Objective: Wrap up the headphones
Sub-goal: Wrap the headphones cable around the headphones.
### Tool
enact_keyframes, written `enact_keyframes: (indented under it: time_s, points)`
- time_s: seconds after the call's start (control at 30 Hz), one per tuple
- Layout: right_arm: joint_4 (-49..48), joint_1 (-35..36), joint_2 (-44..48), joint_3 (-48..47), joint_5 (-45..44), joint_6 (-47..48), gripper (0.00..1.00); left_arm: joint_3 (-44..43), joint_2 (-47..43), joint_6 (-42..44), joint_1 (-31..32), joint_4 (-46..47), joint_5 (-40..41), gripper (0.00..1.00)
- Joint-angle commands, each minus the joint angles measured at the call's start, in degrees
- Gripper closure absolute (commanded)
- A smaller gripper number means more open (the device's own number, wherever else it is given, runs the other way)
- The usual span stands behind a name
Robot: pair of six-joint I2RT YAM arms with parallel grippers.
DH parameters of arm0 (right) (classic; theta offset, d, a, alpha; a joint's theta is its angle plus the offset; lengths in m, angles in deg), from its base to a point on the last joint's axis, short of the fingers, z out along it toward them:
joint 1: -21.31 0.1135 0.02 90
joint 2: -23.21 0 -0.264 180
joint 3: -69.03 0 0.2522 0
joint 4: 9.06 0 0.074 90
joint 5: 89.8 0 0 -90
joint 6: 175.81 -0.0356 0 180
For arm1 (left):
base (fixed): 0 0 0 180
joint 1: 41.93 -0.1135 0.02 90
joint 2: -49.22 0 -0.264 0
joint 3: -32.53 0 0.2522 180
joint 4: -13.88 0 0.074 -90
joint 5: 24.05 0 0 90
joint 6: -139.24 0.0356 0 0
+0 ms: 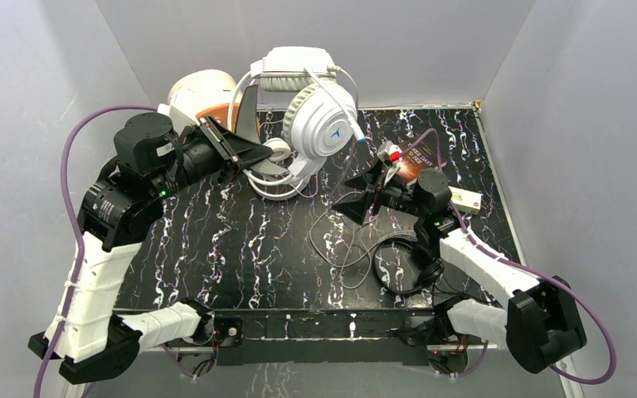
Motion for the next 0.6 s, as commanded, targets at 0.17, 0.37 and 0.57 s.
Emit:
enact_keyframes:
  time_s: [0.17, 0.37, 0.57]
  points:
    - [-9.0, 0.0, 1.9, -1.4, 2.1, -3.5, 0.03, -0.4, -2.3, -2.5, 0.1, 7.1, -4.8, 1.0]
    - [-16.2, 0.1, -2.2, -2.2, 10.0, -9.0, 0.04, 0.5, -2.5, -3.9, 0.1, 10.0, -7.9, 1.0]
    - [-27.2, 0.3, -7.1, -1.5, 10.2, -16.1, 0.22, 1.4, -2.1, -4.0, 0.1, 13.2, -12.7, 1.0]
